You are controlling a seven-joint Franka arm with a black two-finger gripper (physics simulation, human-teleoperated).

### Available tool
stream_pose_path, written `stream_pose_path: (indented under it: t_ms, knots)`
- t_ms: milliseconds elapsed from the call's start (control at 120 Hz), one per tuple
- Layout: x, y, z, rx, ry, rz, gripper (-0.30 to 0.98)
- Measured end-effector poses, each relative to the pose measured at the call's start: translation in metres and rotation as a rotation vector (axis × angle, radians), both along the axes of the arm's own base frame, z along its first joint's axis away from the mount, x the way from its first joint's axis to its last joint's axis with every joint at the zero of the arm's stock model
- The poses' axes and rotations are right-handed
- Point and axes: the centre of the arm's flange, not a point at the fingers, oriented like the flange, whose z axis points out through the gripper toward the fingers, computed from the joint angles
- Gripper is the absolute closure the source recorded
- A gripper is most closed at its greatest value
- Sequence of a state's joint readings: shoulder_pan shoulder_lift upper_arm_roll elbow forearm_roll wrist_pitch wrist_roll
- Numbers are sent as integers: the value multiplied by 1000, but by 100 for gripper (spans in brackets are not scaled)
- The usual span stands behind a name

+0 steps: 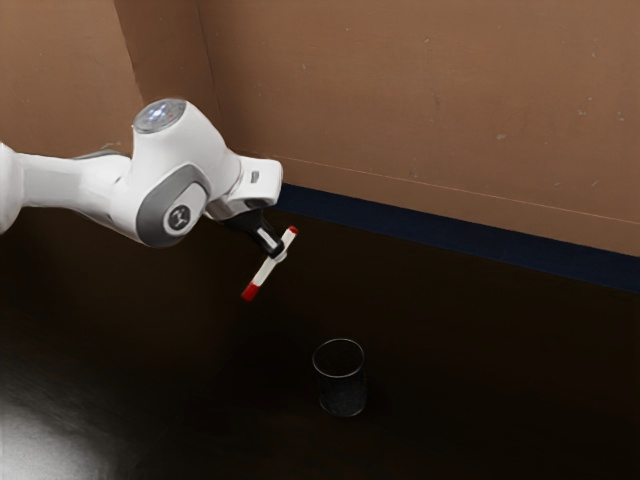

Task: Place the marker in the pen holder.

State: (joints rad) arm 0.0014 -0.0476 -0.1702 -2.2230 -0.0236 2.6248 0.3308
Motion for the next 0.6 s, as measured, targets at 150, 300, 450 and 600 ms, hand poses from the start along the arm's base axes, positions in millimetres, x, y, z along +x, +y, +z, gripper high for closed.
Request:
stream_pose_path:
  t_ms: [150,300,450,600]
  knots:
    - [-1,-24,-1,-9,-30,-39,76]
    - [-1,-34,-6,-14,-42,-56,76]
    - [0,-48,-17,-23,-43,-80,76]
    - [0,-70,-32,-37,-42,-119,75]
